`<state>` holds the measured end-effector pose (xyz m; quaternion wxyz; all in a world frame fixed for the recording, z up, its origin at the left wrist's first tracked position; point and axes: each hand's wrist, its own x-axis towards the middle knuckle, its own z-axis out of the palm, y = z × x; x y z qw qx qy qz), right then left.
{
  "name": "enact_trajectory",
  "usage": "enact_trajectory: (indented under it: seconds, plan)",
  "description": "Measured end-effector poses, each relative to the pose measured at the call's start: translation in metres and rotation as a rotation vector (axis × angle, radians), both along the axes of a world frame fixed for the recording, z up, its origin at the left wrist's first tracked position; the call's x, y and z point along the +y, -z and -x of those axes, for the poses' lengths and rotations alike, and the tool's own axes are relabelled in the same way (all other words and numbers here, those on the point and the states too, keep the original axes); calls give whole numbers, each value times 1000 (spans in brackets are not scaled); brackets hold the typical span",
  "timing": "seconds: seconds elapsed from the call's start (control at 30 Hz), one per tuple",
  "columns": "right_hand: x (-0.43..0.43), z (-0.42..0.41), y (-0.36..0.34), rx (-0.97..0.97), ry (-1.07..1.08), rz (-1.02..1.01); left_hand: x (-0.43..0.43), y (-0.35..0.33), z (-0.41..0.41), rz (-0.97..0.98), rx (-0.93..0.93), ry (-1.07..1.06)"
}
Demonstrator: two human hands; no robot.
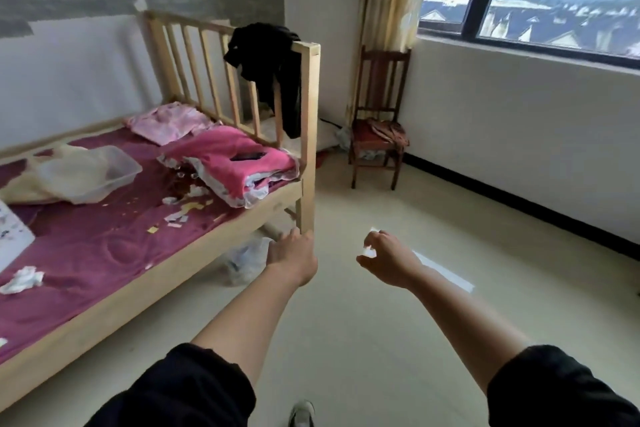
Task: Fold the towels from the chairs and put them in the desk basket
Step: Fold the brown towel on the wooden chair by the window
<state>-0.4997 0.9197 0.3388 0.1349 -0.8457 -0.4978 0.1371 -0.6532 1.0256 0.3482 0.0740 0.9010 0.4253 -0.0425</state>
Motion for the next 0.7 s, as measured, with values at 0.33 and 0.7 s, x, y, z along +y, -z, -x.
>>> enact_trajectory:
  seconds: [0.33,0.7]
  plan:
    - [150,-162,-19,-18,137,31,174,-18,-180,19,5,116]
    - [268,-403,-8,-132,198,110,299,0,-431,40,-51,178]
